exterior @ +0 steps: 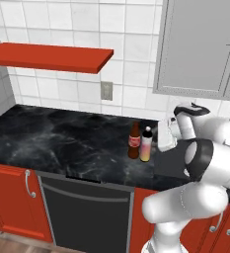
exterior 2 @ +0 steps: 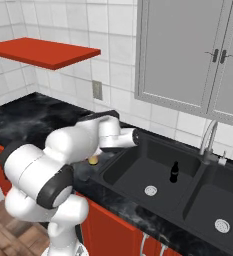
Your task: Place the large bottle from the dining counter next to the other large bottle outside the sink, and place the small bottle from the dining counter next to the other small bottle inside the sink.
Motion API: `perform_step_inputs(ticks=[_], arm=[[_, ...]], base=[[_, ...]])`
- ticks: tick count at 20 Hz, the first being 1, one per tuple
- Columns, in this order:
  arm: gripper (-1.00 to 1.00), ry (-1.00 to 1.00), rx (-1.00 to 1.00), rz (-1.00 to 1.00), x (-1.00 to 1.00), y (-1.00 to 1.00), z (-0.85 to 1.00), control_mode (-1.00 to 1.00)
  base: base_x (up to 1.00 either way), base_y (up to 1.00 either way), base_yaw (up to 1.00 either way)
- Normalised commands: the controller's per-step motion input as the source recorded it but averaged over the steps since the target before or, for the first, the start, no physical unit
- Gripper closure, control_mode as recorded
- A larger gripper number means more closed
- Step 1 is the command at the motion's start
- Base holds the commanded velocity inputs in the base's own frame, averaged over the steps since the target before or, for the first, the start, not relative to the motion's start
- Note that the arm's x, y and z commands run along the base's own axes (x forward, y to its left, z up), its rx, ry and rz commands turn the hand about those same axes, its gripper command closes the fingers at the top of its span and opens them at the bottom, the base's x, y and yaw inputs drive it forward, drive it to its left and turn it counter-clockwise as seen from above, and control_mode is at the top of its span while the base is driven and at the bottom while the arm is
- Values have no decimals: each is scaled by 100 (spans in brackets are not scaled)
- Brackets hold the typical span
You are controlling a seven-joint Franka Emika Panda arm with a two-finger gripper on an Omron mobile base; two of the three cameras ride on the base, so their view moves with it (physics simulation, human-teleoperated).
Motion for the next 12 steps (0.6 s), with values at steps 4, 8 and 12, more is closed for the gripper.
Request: perform_step_inputs(ticks=[4, 8, 12], arm=[[-100, -8, 0, 0, 0, 0, 40, -100], [-100, -4, 0, -2, 0, -2, 40, -100], [-100, -3, 0, -14, -8, -4, 45, -100]], base=[[0, 0, 0], [0, 0, 0], [0, 0, 0]])
